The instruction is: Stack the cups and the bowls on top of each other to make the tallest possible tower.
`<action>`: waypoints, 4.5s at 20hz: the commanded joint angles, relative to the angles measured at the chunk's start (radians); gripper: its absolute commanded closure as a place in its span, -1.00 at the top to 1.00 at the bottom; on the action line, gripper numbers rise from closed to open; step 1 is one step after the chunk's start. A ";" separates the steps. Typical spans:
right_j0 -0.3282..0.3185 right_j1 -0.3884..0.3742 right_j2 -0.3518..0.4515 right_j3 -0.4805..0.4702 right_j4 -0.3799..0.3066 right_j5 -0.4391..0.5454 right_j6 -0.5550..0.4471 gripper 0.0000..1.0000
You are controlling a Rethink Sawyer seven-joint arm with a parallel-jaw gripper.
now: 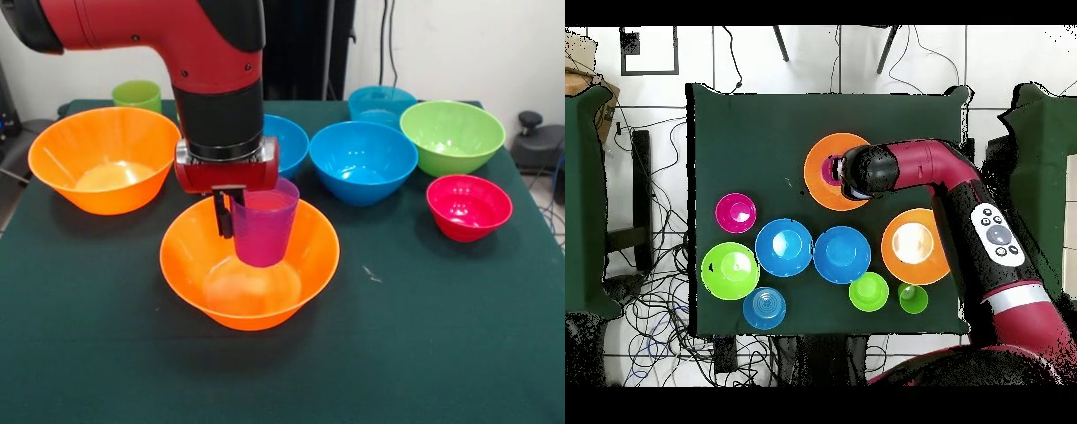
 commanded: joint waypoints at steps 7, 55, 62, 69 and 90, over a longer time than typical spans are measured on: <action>0.009 0.089 -0.003 -0.096 -0.096 0.019 -0.339 -1.00; -0.006 0.142 -0.022 -0.122 -0.155 -0.012 -0.403 -1.00; 0.018 0.154 -0.039 -0.144 -0.170 -0.023 -0.360 -1.00; 0.012 0.146 -0.040 -0.128 -0.169 -0.032 -0.363 -1.00; 0.012 0.136 -0.038 -0.120 -0.170 -0.032 -0.370 -1.00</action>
